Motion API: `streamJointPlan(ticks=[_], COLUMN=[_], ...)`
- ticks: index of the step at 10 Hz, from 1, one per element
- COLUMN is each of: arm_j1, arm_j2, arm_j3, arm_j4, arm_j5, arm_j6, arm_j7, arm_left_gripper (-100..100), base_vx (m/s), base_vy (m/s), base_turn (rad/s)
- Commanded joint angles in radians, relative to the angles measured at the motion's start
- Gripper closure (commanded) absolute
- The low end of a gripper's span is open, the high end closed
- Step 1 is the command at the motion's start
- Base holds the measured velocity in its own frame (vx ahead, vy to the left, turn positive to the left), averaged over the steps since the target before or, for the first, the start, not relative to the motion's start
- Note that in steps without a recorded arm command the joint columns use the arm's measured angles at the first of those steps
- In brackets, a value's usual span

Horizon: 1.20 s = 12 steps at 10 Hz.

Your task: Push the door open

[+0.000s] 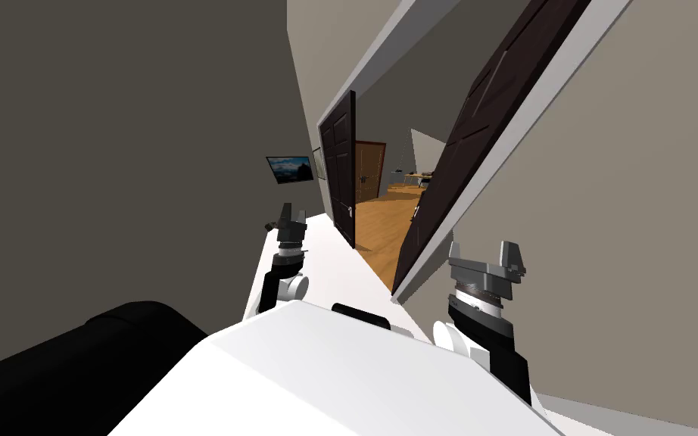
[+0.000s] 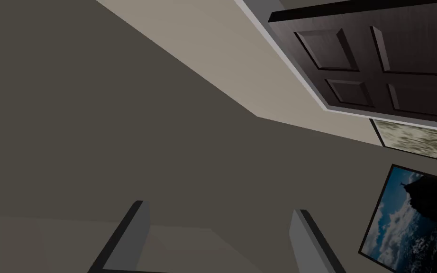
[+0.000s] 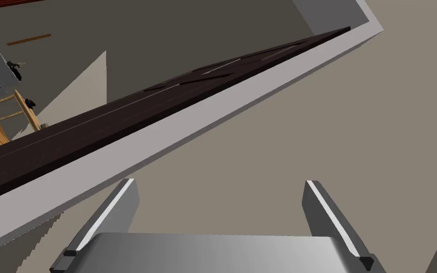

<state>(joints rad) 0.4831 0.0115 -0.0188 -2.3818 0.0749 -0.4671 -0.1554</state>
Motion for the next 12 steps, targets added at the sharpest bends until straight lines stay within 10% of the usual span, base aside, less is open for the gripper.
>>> streamJointPlan(ticks=[1,12], arm_j1=[0.000,0.004], arm_j2=[0.005,0.032], arm_j3=[-0.003,-0.022], arm_j4=[0.014,0.103], arm_j5=[0.033,0.244], arm_j6=[0.016,0.121], arm_j7=[0.005,0.034], arm_left_gripper=[-100,-100], base_vx=[0.131,0.075], base_vy=[-0.003,0.030], base_turn=[-0.002,-0.034])
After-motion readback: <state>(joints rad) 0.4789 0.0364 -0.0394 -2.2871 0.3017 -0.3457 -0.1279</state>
